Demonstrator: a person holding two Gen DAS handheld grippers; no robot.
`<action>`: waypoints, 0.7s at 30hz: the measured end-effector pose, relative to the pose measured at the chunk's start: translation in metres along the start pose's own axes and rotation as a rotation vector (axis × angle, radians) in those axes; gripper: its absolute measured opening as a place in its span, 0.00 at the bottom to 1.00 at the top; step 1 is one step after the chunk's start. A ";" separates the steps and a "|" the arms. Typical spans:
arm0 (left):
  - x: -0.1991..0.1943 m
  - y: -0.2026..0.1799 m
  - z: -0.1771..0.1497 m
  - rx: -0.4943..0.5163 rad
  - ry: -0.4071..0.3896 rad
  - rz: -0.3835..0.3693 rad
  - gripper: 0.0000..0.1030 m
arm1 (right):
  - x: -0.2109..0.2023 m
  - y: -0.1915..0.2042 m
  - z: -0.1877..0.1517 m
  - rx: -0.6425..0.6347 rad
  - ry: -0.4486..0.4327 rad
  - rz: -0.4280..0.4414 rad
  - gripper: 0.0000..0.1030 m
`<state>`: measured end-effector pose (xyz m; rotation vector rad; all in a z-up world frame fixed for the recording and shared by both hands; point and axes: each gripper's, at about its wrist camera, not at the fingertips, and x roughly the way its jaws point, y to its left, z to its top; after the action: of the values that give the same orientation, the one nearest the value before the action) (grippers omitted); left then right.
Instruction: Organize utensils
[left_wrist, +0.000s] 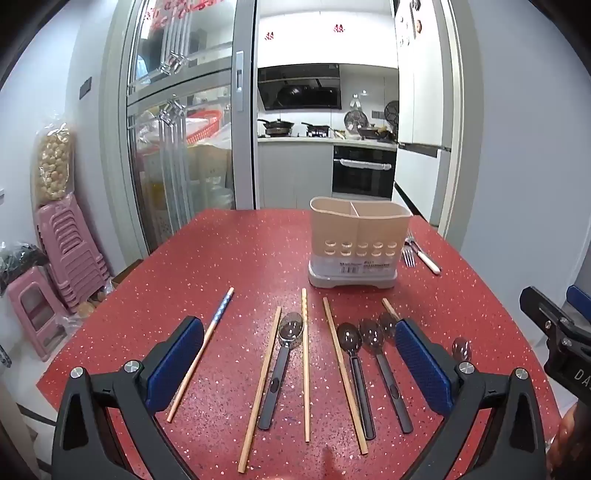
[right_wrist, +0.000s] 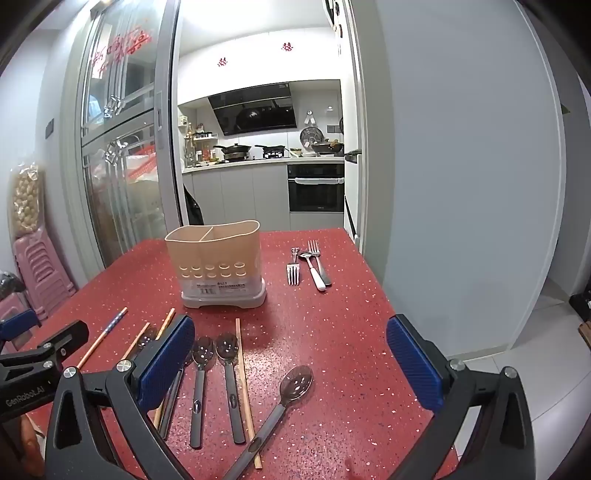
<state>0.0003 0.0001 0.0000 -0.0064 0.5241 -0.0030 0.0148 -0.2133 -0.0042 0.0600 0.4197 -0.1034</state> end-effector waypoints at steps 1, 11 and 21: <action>0.001 0.000 0.000 -0.003 0.001 -0.005 1.00 | 0.000 0.000 0.000 -0.004 -0.004 -0.002 1.00; -0.016 0.011 0.016 -0.024 -0.047 -0.029 1.00 | -0.008 -0.002 0.003 -0.023 -0.052 -0.007 1.00; -0.033 0.001 0.015 0.002 -0.108 -0.022 1.00 | -0.022 0.004 0.004 -0.036 -0.086 -0.019 1.00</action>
<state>-0.0204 0.0014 0.0296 -0.0107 0.4159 -0.0249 -0.0034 -0.2078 0.0087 0.0156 0.3358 -0.1170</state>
